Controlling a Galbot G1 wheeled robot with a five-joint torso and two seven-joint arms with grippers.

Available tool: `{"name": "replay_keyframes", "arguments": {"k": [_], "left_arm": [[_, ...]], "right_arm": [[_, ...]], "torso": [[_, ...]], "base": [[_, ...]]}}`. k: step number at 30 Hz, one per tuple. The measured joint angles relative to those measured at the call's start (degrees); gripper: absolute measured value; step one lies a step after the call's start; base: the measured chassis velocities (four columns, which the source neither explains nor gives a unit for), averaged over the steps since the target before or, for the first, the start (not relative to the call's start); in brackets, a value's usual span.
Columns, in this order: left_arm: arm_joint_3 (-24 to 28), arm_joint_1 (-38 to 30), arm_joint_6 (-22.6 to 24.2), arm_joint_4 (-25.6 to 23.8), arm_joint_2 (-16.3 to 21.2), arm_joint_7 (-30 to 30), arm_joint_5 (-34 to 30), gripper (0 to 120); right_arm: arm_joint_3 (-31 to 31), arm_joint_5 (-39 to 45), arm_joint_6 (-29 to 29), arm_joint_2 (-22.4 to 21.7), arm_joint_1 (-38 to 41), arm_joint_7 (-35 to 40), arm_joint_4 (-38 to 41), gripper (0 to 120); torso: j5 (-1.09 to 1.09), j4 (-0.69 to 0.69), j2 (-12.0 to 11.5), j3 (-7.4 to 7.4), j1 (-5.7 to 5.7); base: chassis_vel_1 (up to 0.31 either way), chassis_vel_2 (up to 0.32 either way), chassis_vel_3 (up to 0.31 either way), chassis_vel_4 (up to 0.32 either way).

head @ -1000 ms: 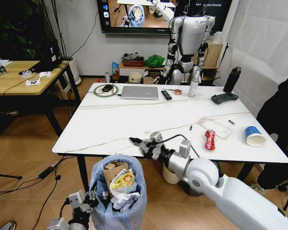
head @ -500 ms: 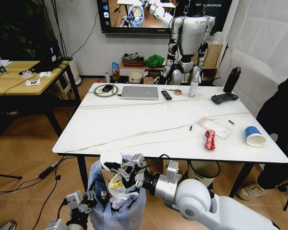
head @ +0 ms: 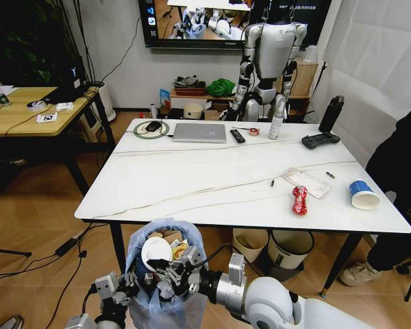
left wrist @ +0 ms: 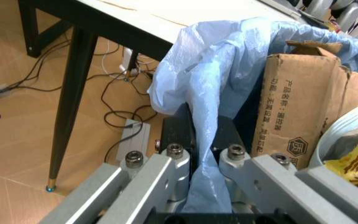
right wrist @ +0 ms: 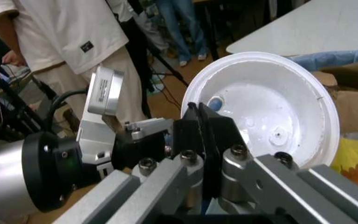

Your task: Pick up the trash bin and place the trash from the table into it.

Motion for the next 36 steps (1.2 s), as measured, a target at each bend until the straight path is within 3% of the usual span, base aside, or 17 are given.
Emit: {"name": "replay_keyframes", "arguments": {"k": [22, 36], "left_arm": [[0.18, -0.11, 0.00, 0.20, 0.36, -0.02, -0.06, 1], [-0.09, 0.10, 0.18, 1.14, 1.04, -0.16, -0.24, 1]], "right_arm": [[2.46, -2.77, 0.00, -1.43, -3.23, 0.93, 0.51, 0], [4.03, -0.23, -0.77, -1.57, -0.16, 3.35, 4.69, 49]], "torso": [[0.00, 0.00, 0.00, 0.00, 0.00], [0.00, 0.00, 0.00, 0.00, 0.00]], "base": [[0.000, 0.000, 0.000, 0.000], [0.000, 0.000, 0.000, 0.000]]}}
